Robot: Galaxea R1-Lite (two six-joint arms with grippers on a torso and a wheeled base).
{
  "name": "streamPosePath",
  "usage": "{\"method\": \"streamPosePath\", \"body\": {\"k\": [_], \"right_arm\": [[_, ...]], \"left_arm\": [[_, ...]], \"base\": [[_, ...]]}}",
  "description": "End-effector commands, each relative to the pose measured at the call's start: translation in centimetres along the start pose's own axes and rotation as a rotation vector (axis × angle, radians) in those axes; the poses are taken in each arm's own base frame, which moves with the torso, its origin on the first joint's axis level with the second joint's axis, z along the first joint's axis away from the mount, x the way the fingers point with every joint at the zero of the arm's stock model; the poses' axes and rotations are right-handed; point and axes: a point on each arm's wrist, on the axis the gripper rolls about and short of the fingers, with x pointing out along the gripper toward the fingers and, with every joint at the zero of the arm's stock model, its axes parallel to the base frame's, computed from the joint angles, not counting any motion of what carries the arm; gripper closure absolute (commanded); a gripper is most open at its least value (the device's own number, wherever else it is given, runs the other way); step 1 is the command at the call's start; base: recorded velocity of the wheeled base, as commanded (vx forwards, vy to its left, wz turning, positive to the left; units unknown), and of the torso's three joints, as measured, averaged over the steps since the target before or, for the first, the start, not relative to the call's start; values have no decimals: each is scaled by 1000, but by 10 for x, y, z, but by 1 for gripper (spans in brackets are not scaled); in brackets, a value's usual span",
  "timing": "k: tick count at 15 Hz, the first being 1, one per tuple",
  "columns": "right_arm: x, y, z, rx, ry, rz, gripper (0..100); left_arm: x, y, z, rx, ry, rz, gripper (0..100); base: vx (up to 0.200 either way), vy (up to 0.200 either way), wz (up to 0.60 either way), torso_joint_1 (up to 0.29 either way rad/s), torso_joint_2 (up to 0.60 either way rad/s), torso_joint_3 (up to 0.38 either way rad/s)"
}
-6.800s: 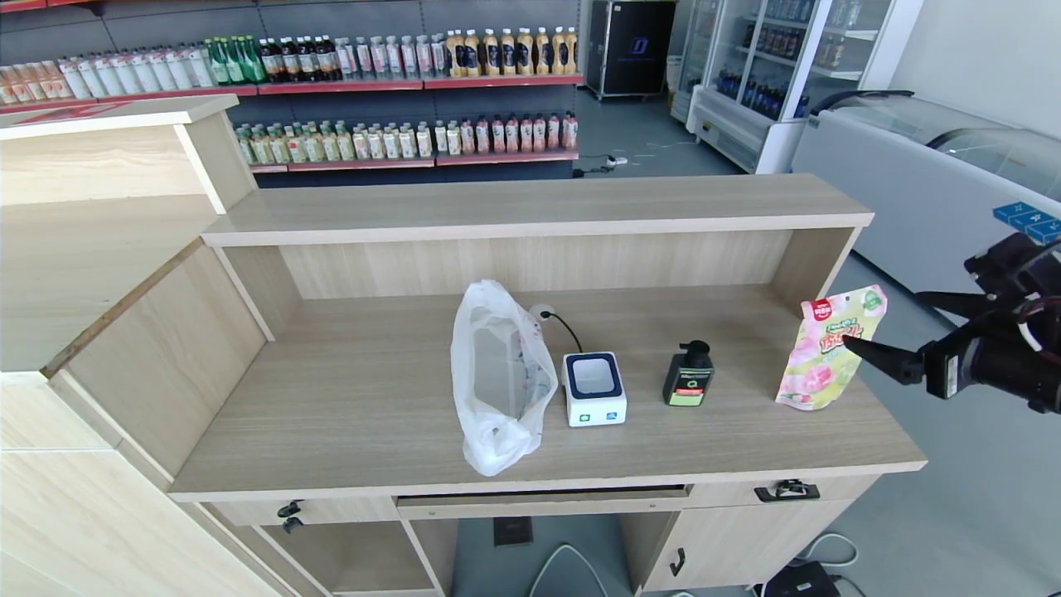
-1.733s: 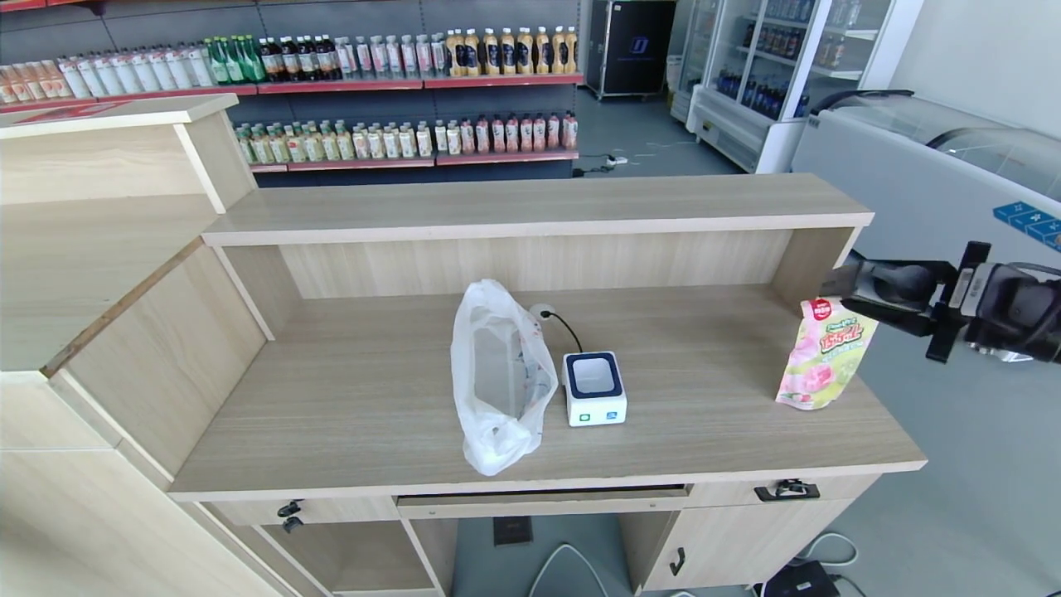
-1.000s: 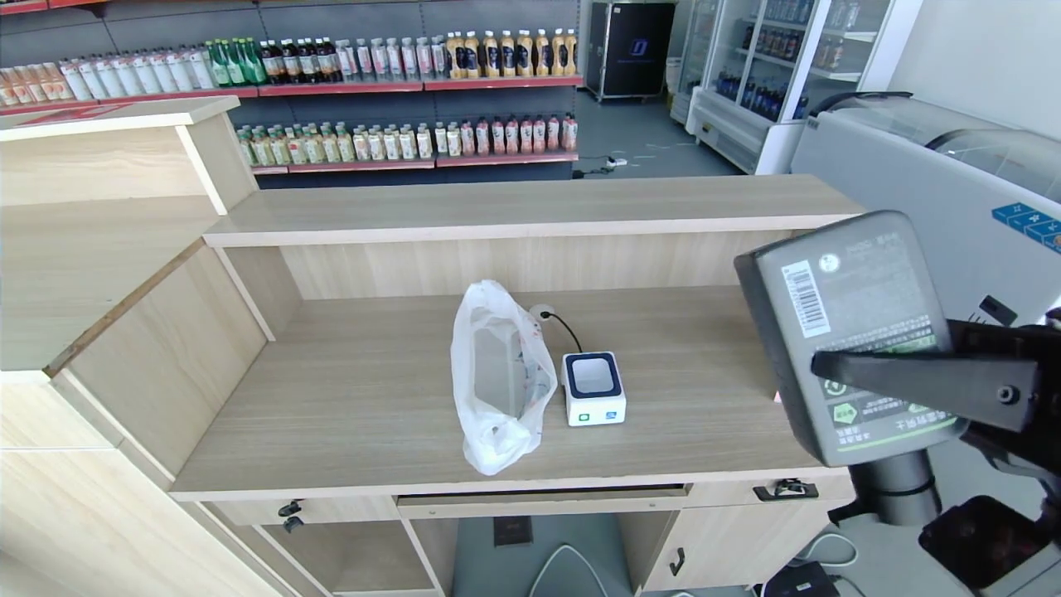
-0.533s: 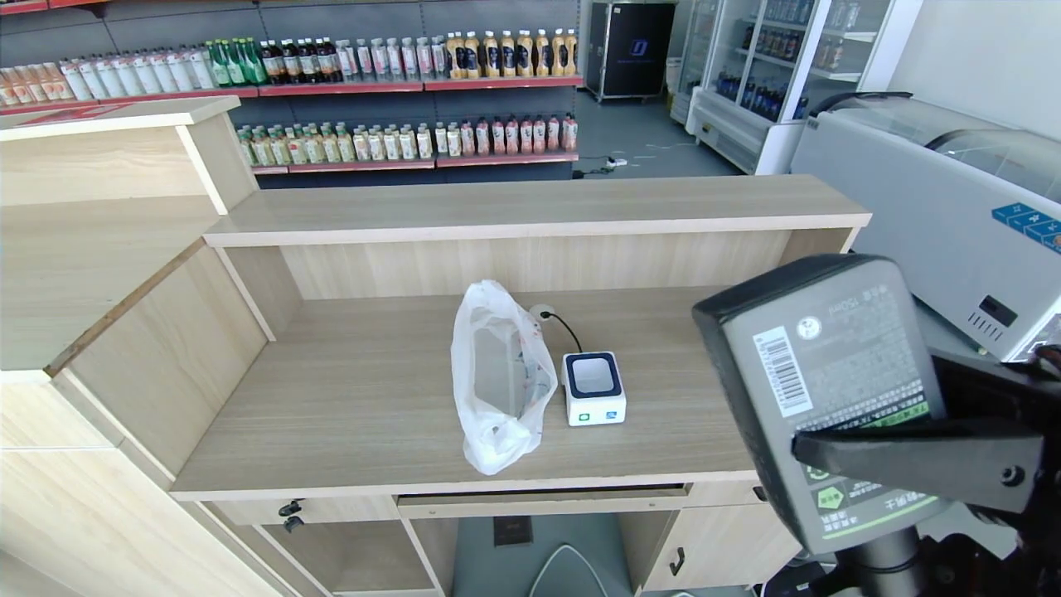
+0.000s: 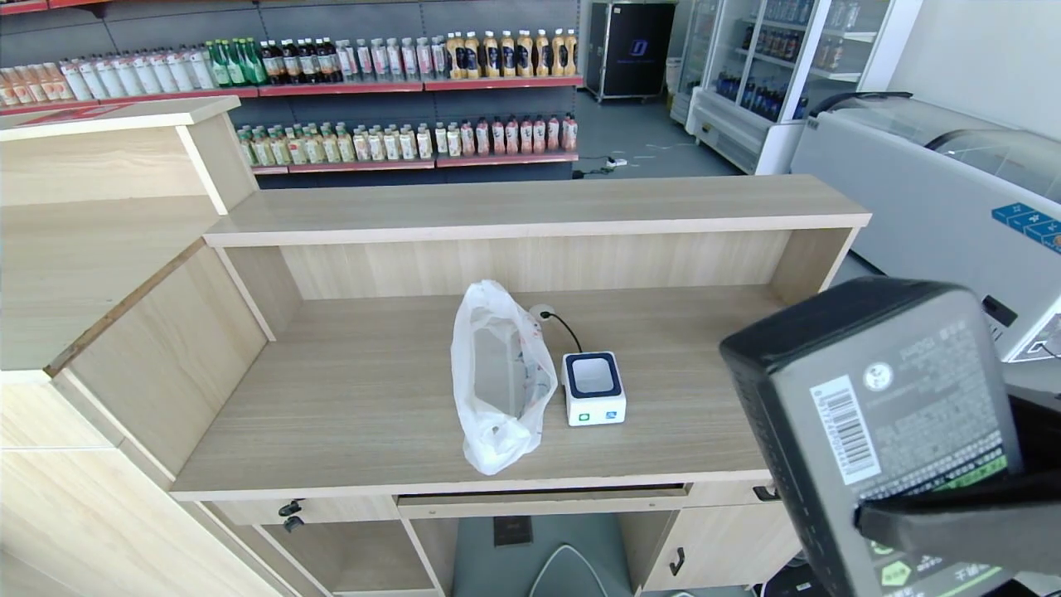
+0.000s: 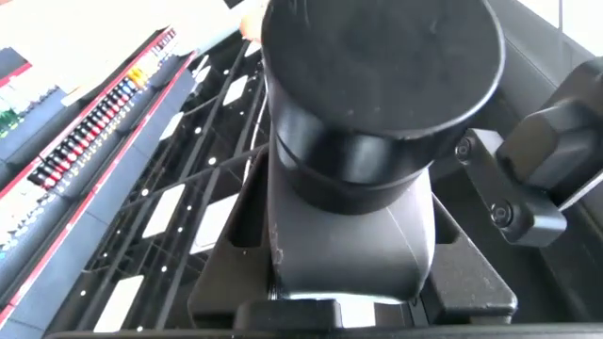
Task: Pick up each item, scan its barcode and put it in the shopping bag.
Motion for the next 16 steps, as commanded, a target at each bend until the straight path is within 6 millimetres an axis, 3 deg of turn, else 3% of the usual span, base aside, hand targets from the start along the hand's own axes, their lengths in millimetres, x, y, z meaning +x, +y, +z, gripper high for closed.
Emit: {"method": "streamPosePath", "body": {"k": [1, 16], "right_arm": [[-3, -7, -2, -93, 11, -8, 100], [-8, -10, 3, -60, -9, 5, 100]], "left_arm": [[0, 0, 0, 0, 1, 0, 0], [0, 0, 0, 0, 1, 0, 0]], "base": [[0, 0, 0, 0, 0, 0], [0, 0, 0, 0, 0, 0]]}}
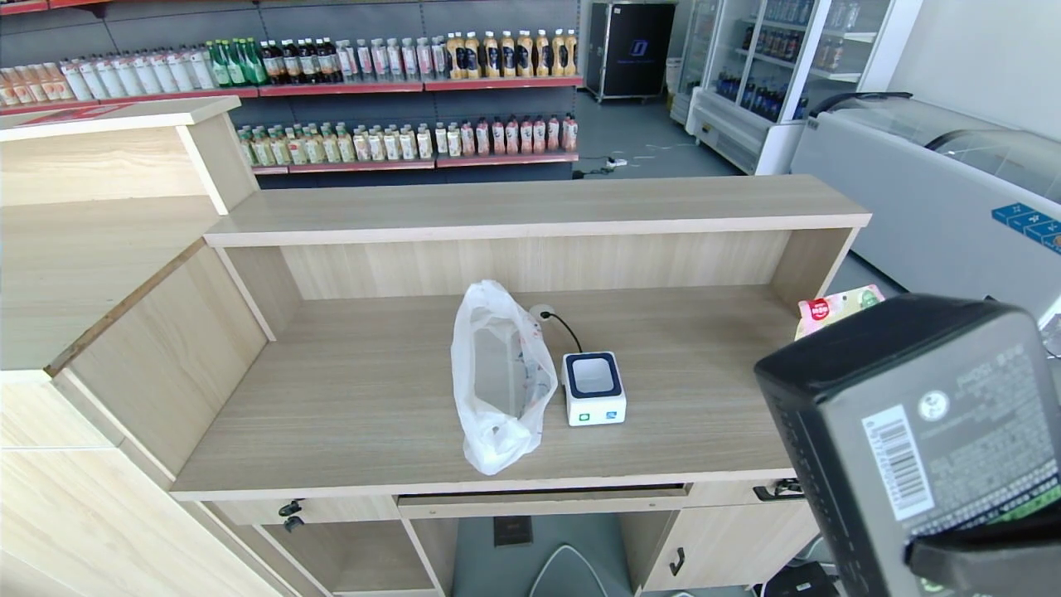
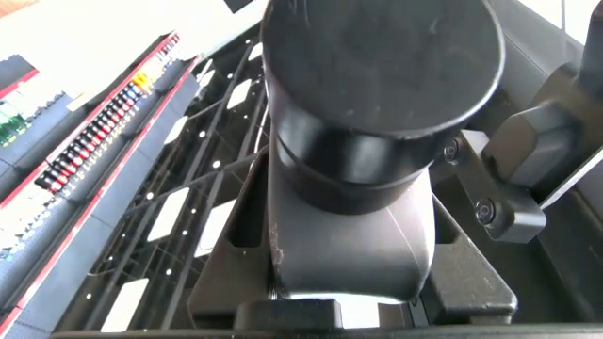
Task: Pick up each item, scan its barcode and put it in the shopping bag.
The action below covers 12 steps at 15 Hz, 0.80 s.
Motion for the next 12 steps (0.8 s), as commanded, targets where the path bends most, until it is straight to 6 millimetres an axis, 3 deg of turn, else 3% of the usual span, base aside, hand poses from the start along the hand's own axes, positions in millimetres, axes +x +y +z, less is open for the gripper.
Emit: {"method": "streamPosePath", "body": {"k": [1, 7, 10, 12], "right_arm": [[0, -1, 0, -75, 1, -2, 100], [-6, -4, -3, -50, 21, 16, 100], [-47, 8, -17, 309, 220, 315, 100], [-86, 7, -22, 740, 593, 520, 100]], "left_arm": [[0, 0, 0, 0, 1, 0, 0], [0, 0, 0, 0, 1, 0, 0], [0, 0, 0, 0, 1, 0, 0], [0, 0, 0, 0, 1, 0, 0]], "base": [[0, 0, 0, 0, 0, 0], [0, 0, 0, 0, 0, 0], [0, 0, 0, 0, 0, 0], [0, 0, 0, 0, 0, 0]]}}
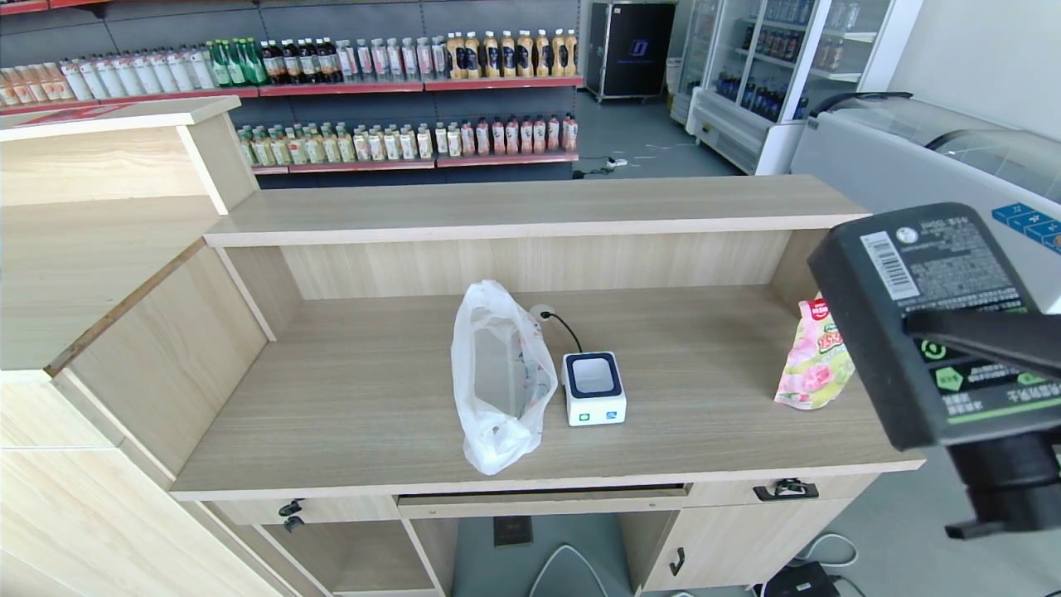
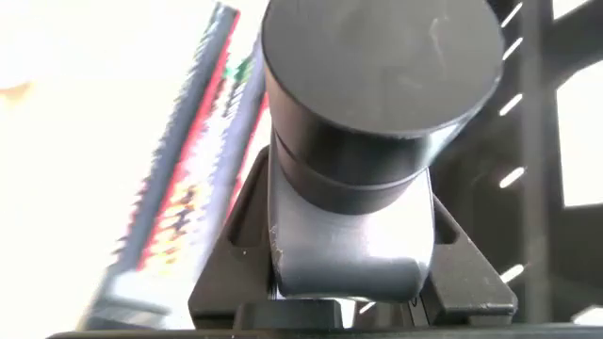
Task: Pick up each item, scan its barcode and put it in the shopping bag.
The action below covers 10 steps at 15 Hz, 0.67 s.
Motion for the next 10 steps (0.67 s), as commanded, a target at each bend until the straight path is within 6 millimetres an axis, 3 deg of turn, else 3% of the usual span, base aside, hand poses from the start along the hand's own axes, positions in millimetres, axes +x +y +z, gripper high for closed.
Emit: {"method": "streamPosePath", "body": {"k": [1, 2, 3, 9, 10], "right_arm": [[-43, 8, -18, 445, 418, 155, 100], [-44, 14, -17, 567, 432, 157, 100], [-50, 37, -19, 813, 511, 182, 100], [-80, 55, -32, 1061, 764, 181, 100], [-81, 58, -33, 1106, 777, 174, 100]], "left_arm": [[0, 0, 0, 0, 1, 0, 0], [0, 0, 0, 0, 1, 0, 0], [0, 0, 0, 0, 1, 0, 0], [0, 0, 0, 0, 1, 0, 0], [0, 0, 0, 0, 1, 0, 0]], "base": [[0, 0, 0, 0, 0, 0], [0, 0, 0, 0, 0, 0], [0, 0, 0, 0, 0, 0], [0, 0, 0, 0, 0, 0], [0, 0, 600, 2, 2, 2]]}}
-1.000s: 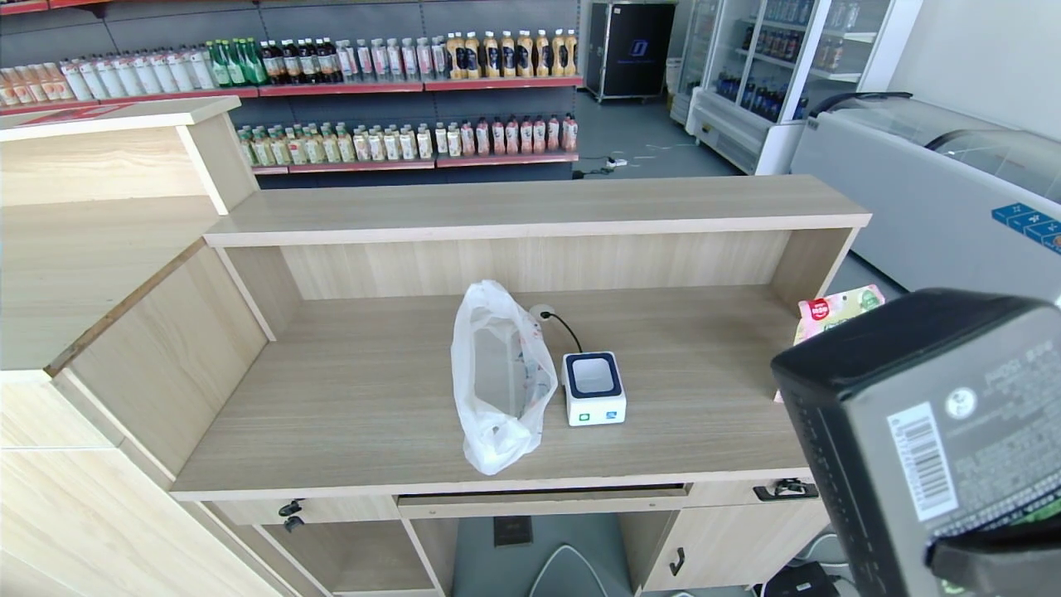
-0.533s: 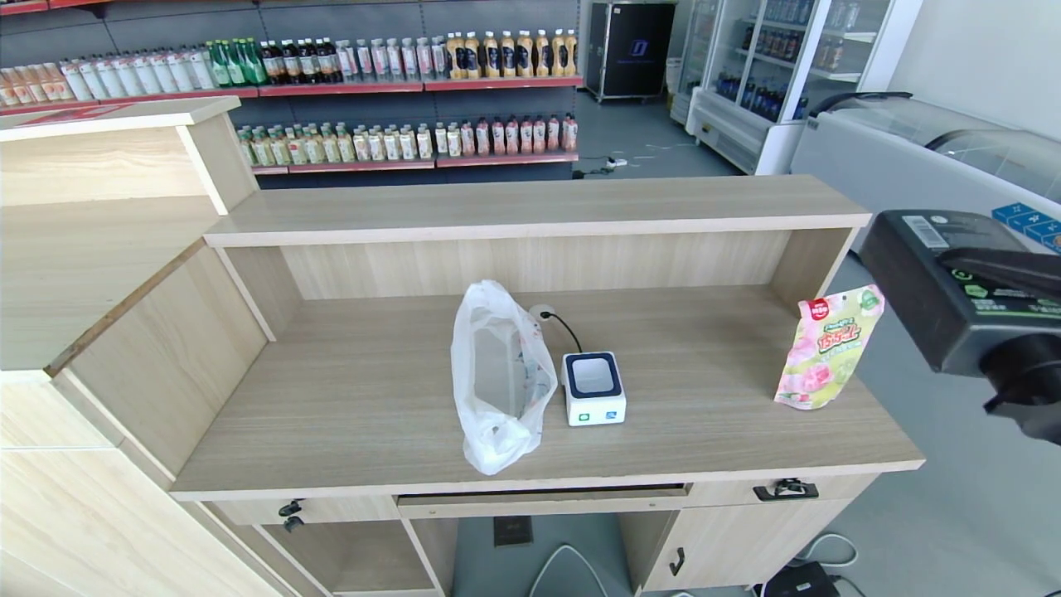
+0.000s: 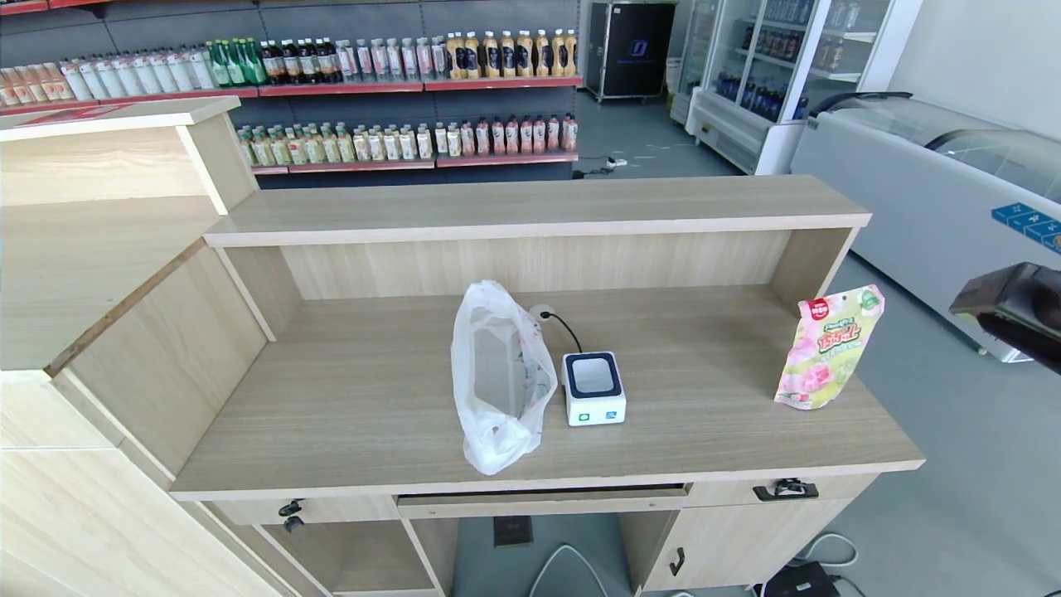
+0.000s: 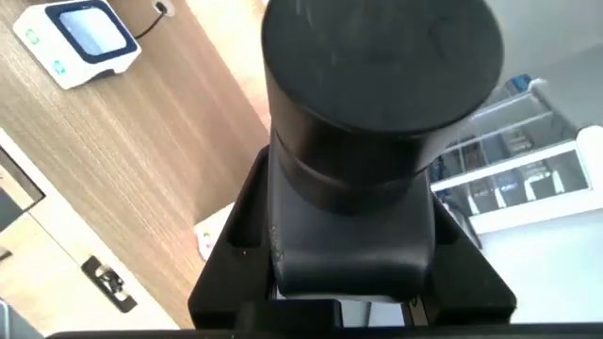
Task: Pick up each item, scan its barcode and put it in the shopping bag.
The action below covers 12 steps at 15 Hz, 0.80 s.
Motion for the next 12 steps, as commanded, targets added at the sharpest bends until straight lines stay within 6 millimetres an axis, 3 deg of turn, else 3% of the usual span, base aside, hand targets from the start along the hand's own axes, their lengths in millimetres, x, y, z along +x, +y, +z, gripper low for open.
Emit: {"method": "streamPosePath", "body": {"k": [1, 4, 6, 8, 12], "right_arm": [[3, 3, -9, 68, 34, 17, 100], [3, -4, -3, 250, 101, -69, 100], [23, -20, 10, 473, 221, -247, 100], [49, -20, -1, 659, 314, -291, 100], [87, 1, -43, 1333, 272, -120, 100]], "left_arm": [[0, 0, 0, 0, 1, 0, 0], [0, 0, 0, 0, 1, 0, 0], [0, 0, 0, 0, 1, 0, 0], [0, 0, 0, 0, 1, 0, 0], [0, 0, 0, 0, 1, 0, 0]], "base": [[0, 0, 600, 2, -2, 2], [0, 0, 600, 4, 4, 2], [0, 0, 600, 5, 0, 5], [0, 0, 600, 2, 2, 2], [0, 0, 0, 0, 0, 0]]}}
